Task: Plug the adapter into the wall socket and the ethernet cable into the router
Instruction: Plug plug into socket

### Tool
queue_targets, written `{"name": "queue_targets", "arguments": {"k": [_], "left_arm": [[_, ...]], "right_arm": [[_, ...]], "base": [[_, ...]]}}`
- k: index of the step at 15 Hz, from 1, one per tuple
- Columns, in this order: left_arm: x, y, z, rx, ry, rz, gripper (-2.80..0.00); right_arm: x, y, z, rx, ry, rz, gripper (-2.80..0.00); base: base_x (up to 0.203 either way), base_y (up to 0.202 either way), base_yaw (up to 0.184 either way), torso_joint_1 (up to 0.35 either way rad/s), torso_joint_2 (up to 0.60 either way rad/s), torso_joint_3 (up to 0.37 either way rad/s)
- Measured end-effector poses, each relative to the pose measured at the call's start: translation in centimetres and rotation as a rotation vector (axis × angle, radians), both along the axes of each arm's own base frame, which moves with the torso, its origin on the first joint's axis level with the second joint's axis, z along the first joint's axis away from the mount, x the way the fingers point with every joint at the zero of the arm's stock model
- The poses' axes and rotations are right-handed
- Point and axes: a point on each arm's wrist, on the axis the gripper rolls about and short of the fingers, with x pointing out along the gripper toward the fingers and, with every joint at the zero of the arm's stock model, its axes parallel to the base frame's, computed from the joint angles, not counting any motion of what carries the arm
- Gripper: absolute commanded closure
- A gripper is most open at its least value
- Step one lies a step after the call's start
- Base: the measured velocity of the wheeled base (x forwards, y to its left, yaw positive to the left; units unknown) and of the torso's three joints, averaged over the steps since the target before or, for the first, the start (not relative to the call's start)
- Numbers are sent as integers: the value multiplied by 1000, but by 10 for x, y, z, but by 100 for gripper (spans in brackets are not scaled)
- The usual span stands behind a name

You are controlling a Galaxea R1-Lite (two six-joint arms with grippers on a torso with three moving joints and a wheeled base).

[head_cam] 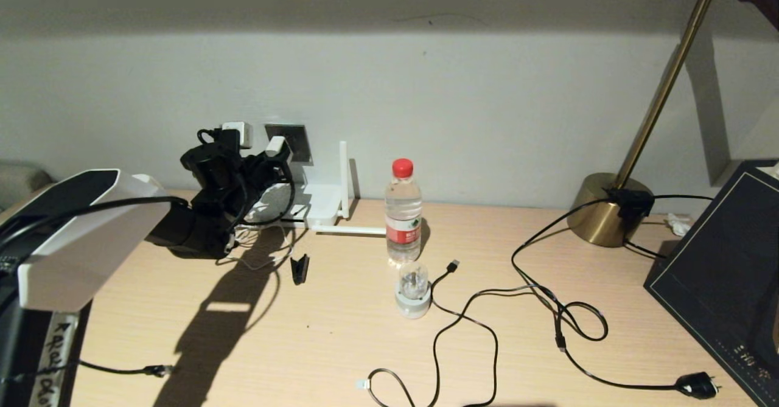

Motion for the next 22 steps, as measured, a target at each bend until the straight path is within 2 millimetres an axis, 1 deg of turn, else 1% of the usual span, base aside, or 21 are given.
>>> {"name": "queue_targets", "arguments": {"k": [5, 10, 14, 22], "left_arm": [[-5, 0, -7, 2, 24, 0, 0], [-6, 1, -3, 2, 22, -1, 0], [-4, 0, 3, 1, 9, -2, 0], [-1, 3, 5, 2, 10, 4, 0]], "right_arm": [[0, 0, 0, 0, 0, 1, 0], [0, 0, 0, 0, 0, 0, 0], [0, 0, 0, -1, 0, 0, 0], [0, 0, 0, 0, 0, 0, 0]], "base": [[0, 0, 0, 0, 0, 0], [0, 0, 0, 0, 0, 0], [0, 0, 0, 0, 0, 0], [0, 0, 0, 0, 0, 0]]}}
